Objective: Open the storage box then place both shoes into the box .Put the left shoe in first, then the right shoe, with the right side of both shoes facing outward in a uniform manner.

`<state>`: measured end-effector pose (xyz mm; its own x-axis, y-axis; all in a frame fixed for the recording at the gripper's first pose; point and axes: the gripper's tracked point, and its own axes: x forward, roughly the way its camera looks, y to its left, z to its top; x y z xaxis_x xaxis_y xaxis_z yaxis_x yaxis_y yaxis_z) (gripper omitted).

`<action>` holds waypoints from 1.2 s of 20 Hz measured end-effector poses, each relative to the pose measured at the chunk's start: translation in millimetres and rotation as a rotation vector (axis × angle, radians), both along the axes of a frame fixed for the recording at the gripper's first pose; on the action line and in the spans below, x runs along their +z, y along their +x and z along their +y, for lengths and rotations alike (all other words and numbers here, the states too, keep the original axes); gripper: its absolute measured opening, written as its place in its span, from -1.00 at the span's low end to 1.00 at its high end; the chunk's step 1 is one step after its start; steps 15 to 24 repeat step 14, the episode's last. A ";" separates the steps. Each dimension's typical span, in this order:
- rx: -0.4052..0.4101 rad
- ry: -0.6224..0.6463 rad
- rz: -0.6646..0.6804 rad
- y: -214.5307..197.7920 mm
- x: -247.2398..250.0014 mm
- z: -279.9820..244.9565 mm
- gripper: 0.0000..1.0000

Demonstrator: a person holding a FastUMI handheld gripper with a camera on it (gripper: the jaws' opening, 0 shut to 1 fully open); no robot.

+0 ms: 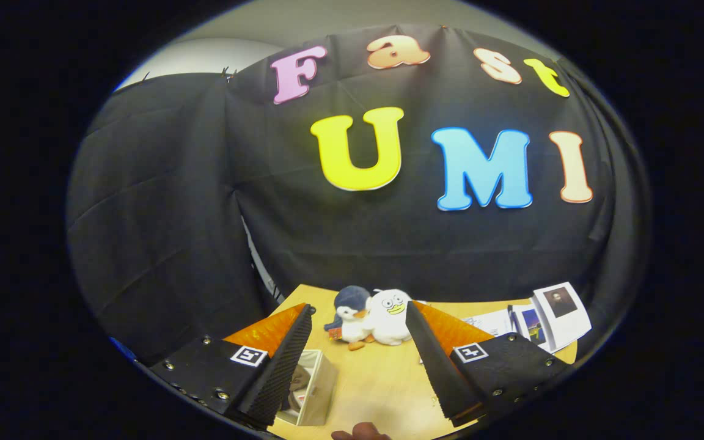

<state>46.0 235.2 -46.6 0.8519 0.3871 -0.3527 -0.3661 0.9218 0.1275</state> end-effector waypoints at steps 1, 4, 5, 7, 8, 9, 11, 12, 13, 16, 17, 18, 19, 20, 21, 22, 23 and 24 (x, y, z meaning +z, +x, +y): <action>-0.031 -0.001 -0.036 3.2 9.3 -14.1 0.90; -0.113 0.002 -0.141 8.0 43.4 -49.5 0.90; -0.133 -0.004 -0.165 5.8 45.6 -59.6 0.89; -0.161 -0.005 -0.198 1.6 57.4 -74.2 0.90; -0.174 0.000 -0.205 -2.1 60.5 -78.2 0.90; -0.182 0.011 -0.212 -5.0 63.2 -81.5 0.90; -0.215 0.033 -0.237 -9.2 73.4 -93.1 0.90; -0.236 0.035 -0.251 -7.9 74.5 -103.0 0.90; -0.259 0.030 -0.265 -6.1 76.0 -113.3 0.90; -0.276 0.022 -0.274 -4.2 76.1 -121.8 0.89; -0.276 0.022 -0.274 -4.2 76.1 -121.8 0.89; -0.276 0.022 -0.274 -4.2 76.1 -121.8 0.89; -0.276 0.022 -0.274 -4.2 76.1 -121.8 0.89; -0.276 0.022 -0.274 -4.2 76.1 -121.8 0.89; -0.276 0.022 -0.274 -4.2 76.1 -121.8 0.89; -0.276 0.022 -0.274 -4.2 76.1 -121.8 0.89; -0.276 0.022 -0.274 -4.2 76.1 -121.8 0.89; -0.276 0.022 -0.274 -4.2 76.1 -121.8 0.89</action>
